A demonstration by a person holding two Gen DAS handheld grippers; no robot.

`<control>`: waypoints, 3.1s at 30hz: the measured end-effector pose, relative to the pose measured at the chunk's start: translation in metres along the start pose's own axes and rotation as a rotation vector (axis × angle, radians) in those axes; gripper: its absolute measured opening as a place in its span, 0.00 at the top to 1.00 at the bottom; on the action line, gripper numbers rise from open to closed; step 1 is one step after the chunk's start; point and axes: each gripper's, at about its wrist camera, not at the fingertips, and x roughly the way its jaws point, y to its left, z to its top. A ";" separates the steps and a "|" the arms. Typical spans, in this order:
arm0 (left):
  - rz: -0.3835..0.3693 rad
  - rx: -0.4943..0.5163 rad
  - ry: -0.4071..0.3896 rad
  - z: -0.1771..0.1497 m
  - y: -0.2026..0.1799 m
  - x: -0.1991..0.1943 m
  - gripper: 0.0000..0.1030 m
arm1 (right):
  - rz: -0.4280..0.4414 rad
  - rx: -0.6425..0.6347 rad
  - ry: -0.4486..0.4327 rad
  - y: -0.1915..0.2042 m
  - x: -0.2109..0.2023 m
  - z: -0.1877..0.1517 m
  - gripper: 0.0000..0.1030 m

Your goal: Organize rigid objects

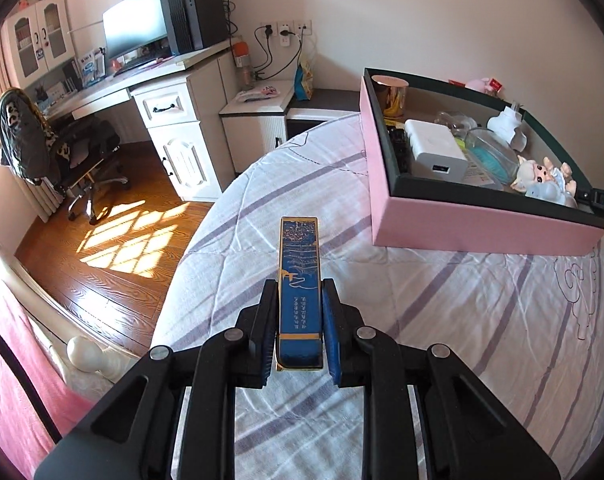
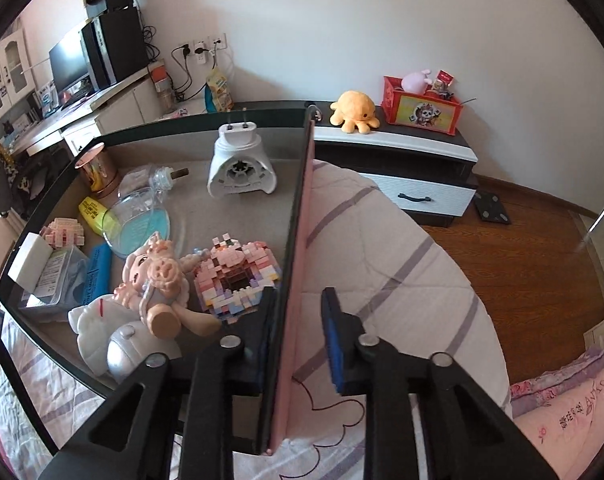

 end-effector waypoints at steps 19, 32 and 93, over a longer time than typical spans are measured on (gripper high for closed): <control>-0.148 0.077 -0.128 0.088 -0.043 -0.019 0.80 | -0.042 -0.034 0.005 0.008 0.001 0.003 0.91; -0.260 0.220 -0.036 0.108 -0.160 0.023 0.80 | -0.012 -0.029 0.003 0.005 0.003 0.002 0.90; -0.216 0.149 -0.251 0.052 -0.088 -0.130 0.00 | -0.017 -0.091 -0.293 0.085 -0.194 -0.047 0.00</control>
